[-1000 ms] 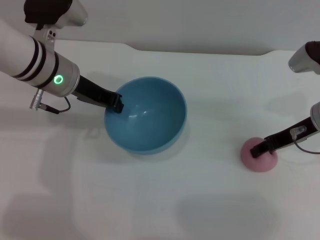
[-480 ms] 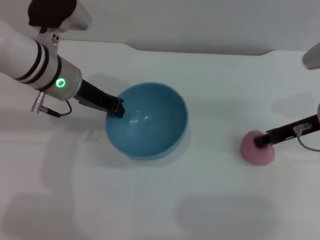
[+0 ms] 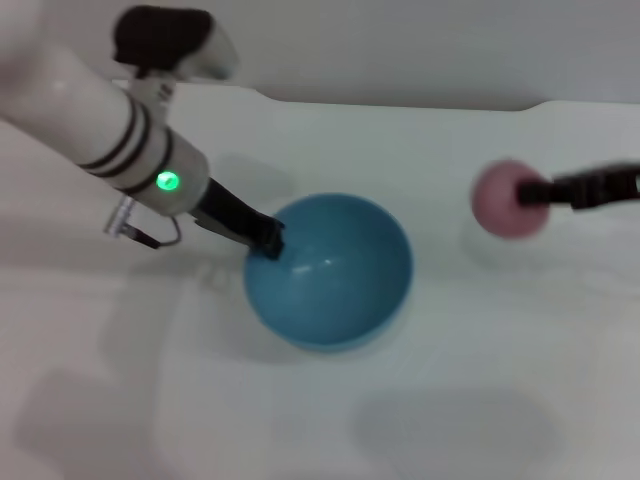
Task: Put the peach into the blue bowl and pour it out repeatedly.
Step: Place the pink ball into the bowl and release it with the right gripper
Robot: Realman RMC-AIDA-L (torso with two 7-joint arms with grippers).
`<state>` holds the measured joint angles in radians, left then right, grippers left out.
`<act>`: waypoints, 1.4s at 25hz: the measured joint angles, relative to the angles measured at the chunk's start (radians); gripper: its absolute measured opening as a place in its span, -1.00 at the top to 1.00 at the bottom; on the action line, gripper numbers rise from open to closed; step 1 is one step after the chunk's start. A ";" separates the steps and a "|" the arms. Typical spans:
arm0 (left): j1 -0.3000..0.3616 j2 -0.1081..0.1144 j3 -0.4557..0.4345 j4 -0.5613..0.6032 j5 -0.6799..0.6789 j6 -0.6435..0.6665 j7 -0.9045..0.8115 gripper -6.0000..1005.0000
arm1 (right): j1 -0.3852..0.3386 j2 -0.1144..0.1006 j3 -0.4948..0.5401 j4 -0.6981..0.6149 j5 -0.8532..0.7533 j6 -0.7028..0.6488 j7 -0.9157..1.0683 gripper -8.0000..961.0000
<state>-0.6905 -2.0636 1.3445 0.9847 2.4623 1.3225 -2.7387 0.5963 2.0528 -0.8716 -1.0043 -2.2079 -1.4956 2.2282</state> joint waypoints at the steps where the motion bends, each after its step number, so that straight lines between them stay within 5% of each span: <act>1: -0.007 -0.001 0.038 -0.004 -0.009 -0.005 -0.015 0.99 | 0.000 0.000 -0.002 -0.016 0.039 -0.021 -0.024 0.90; 10: -0.045 -0.006 0.200 -0.026 -0.091 -0.053 -0.076 0.99 | 0.065 0.013 -0.052 0.017 0.142 -0.073 -0.165 0.80; 16: -0.056 -0.008 0.214 -0.047 -0.099 -0.066 -0.087 0.99 | 0.072 0.014 -0.175 0.083 0.213 -0.074 -0.244 0.74; 25: -0.059 -0.006 0.216 -0.041 -0.109 -0.073 -0.090 0.99 | 0.057 0.017 -0.281 0.091 0.105 -0.065 -0.244 0.65; 35: -0.077 -0.004 0.221 -0.049 -0.108 -0.145 -0.085 0.99 | -0.003 0.009 -0.222 0.006 0.091 -0.073 -0.232 0.04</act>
<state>-0.7670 -2.0676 1.5658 0.9358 2.3539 1.1772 -2.8232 0.5938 2.0619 -1.0938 -0.9980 -2.1172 -1.5688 1.9959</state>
